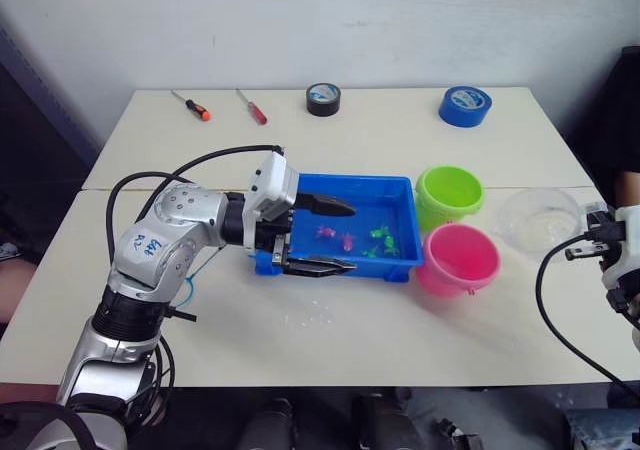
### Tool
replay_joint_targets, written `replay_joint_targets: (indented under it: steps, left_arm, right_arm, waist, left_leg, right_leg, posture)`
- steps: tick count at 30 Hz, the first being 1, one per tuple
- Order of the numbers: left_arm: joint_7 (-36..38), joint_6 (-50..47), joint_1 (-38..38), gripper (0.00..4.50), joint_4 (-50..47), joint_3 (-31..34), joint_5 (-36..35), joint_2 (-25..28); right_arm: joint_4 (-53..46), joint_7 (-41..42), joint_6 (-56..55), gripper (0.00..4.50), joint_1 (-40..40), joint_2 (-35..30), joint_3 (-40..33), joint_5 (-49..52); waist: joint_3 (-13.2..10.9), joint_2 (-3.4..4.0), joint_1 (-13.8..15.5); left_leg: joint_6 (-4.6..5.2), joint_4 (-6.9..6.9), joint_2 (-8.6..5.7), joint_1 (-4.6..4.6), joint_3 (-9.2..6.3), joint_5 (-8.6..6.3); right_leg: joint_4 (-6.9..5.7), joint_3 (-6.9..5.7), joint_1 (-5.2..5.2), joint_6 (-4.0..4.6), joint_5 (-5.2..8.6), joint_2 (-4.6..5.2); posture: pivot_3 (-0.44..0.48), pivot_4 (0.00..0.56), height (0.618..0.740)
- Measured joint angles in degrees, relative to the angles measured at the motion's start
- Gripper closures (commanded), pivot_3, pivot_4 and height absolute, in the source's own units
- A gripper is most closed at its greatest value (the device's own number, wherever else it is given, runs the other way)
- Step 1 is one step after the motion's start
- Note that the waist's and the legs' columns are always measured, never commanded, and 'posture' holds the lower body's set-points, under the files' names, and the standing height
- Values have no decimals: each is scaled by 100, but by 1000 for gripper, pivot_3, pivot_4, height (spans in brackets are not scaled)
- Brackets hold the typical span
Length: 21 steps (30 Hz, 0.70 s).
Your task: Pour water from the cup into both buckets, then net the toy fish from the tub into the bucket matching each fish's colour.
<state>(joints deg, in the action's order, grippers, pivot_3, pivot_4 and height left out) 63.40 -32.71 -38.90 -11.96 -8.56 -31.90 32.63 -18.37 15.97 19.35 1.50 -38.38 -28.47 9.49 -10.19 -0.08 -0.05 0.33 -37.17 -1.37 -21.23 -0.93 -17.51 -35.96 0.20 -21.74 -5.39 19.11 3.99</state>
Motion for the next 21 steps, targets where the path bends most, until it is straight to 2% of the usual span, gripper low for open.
replay_joint_targets:
  steps: [21]
  left_arm:
    - [-2, -59, 49, 0, 122, -51, 55, -40]
  right_arm:
    - [42, 17, -1501, 4406, 63, -500, 608, -2068]
  waist:
    - [0, -1, 0]
  left_leg:
    - [-4, -3, 0, 0, 2, 3]
  right_leg:
    - [-2, 1, -1, 0, 0, -6]
  posture:
    - [0, 150, 736]
